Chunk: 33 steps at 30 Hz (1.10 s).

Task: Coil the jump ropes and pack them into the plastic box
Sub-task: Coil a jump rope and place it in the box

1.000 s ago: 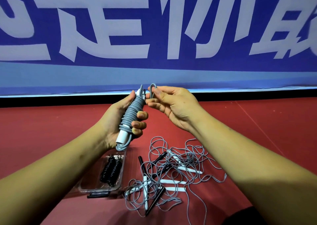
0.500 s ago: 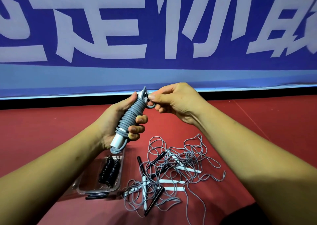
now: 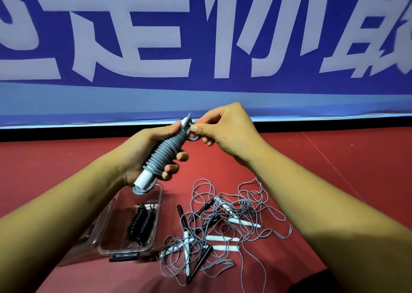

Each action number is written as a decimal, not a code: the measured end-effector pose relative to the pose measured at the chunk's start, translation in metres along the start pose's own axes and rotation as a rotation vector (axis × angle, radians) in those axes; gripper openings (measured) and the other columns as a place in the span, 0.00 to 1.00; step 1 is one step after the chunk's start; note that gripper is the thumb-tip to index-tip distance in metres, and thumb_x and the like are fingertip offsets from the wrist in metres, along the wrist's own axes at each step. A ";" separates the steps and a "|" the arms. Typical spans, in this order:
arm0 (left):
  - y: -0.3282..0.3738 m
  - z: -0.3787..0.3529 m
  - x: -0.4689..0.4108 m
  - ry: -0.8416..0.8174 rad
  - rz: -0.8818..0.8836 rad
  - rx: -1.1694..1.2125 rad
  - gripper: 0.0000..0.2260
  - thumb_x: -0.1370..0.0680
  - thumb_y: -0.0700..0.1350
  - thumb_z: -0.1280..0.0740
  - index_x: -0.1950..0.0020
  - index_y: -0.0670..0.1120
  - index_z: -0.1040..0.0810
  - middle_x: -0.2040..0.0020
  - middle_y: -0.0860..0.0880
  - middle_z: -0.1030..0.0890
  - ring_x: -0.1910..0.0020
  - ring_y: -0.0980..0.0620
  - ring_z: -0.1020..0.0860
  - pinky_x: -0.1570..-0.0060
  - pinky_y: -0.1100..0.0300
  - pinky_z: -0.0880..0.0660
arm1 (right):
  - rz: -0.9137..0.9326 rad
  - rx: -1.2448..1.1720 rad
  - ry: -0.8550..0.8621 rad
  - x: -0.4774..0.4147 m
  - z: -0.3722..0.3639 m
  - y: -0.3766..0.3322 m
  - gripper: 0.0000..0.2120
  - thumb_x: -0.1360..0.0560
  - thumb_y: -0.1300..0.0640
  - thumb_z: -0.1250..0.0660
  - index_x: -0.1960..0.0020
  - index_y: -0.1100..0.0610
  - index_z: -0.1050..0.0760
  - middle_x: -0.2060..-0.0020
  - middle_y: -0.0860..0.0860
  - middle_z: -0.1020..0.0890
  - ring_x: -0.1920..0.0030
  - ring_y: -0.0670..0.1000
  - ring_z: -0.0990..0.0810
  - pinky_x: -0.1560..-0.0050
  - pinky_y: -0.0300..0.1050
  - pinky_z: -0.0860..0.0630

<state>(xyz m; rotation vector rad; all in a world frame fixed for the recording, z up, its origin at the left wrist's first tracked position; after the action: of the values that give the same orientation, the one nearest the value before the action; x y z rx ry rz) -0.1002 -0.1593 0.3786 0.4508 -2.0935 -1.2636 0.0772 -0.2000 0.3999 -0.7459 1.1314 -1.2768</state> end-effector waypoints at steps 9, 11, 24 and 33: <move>0.002 0.003 0.005 0.038 -0.068 -0.049 0.13 0.23 0.55 0.38 0.50 0.49 0.20 0.65 0.43 0.27 0.77 0.49 0.32 0.76 0.62 0.31 | -0.015 -0.097 0.010 -0.002 -0.006 0.004 0.04 0.29 0.68 0.27 0.56 0.69 0.18 0.66 0.61 0.17 0.73 0.46 0.26 0.70 0.38 0.27; 0.001 0.002 0.004 0.054 -0.062 -0.065 0.13 0.22 0.55 0.40 0.49 0.49 0.20 0.66 0.44 0.28 0.79 0.49 0.32 0.76 0.63 0.31 | -0.011 -0.118 0.005 -0.002 -0.006 0.005 0.04 0.29 0.68 0.27 0.56 0.69 0.19 0.66 0.60 0.18 0.73 0.46 0.26 0.70 0.38 0.27; 0.004 -0.003 0.002 0.084 -0.032 -0.086 0.14 0.24 0.60 0.38 0.50 0.51 0.23 0.69 0.48 0.30 0.81 0.52 0.34 0.79 0.64 0.33 | 0.043 -0.138 -0.004 0.000 -0.004 0.001 0.03 0.29 0.68 0.27 0.56 0.68 0.18 0.65 0.60 0.17 0.71 0.47 0.25 0.69 0.39 0.27; -0.001 -0.004 0.000 0.080 -0.008 -0.166 0.13 0.22 0.59 0.39 0.50 0.52 0.23 0.68 0.47 0.30 0.81 0.51 0.34 0.78 0.64 0.32 | 0.095 0.165 -0.029 -0.001 0.002 -0.005 0.02 0.29 0.64 0.26 0.60 0.63 0.18 0.75 0.49 0.21 0.75 0.44 0.28 0.72 0.36 0.30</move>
<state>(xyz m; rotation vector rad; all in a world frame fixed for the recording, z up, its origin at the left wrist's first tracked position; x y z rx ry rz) -0.0971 -0.1625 0.3791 0.4292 -1.9041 -1.3884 0.0770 -0.2005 0.4054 -0.5798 1.0128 -1.2577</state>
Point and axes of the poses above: each hand's wrist, its own x-axis away from the middle knuckle, its own z-axis out of the back of the hand, y = z × x, the point moved 1 cm from there along -x, towards the middle knuckle
